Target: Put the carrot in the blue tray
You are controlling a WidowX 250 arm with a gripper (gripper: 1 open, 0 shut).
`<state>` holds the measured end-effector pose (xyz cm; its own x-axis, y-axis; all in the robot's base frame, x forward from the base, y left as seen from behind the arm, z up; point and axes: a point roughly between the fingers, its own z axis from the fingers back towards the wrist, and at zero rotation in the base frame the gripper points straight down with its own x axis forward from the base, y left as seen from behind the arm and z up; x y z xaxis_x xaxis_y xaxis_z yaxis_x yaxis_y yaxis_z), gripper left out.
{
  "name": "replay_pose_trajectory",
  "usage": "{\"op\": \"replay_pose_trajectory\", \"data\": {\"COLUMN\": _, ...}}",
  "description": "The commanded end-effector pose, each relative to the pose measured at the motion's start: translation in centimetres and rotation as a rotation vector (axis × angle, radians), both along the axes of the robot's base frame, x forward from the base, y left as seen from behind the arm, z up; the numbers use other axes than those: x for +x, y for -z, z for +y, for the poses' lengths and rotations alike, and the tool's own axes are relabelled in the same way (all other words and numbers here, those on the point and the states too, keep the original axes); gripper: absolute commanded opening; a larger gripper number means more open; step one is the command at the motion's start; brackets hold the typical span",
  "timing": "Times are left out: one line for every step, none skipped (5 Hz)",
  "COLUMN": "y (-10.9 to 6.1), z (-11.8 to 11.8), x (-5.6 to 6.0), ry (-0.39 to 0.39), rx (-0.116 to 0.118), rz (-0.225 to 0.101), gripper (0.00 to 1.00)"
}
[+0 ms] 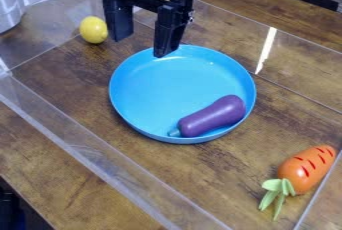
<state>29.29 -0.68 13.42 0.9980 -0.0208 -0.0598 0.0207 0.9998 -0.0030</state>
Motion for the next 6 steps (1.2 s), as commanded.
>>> {"op": "replay_pose_trajectory", "data": {"y": 0.6, "z": -0.3, "x": 0.0, "ry": 0.007, "rx": -0.002, "rz": 0.014, "gripper": 1.00}}
{"op": "replay_pose_trajectory", "data": {"y": 1.3, "z": -1.1, "x": 0.2, "ry": 0.025, "rx": -0.006, "rz": 0.024, "gripper": 1.00}}
{"op": "replay_pose_trajectory", "data": {"y": 2.0, "z": -2.8, "x": 0.5, "ry": 0.063, "rx": -0.014, "rz": 0.026, "gripper": 1.00}}
{"op": "replay_pose_trajectory", "data": {"y": 2.7, "z": -6.1, "x": 0.6, "ry": 0.115, "rx": -0.021, "rz": 0.011, "gripper": 1.00}}
{"op": "replay_pose_trajectory", "data": {"y": 3.5, "z": -9.7, "x": 0.7, "ry": 0.169, "rx": -0.025, "rz": -0.002, "gripper": 1.00}}
{"op": "replay_pose_trajectory", "data": {"y": 4.2, "z": -13.3, "x": 1.2, "ry": 0.221, "rx": -0.021, "rz": -0.019, "gripper": 1.00}}
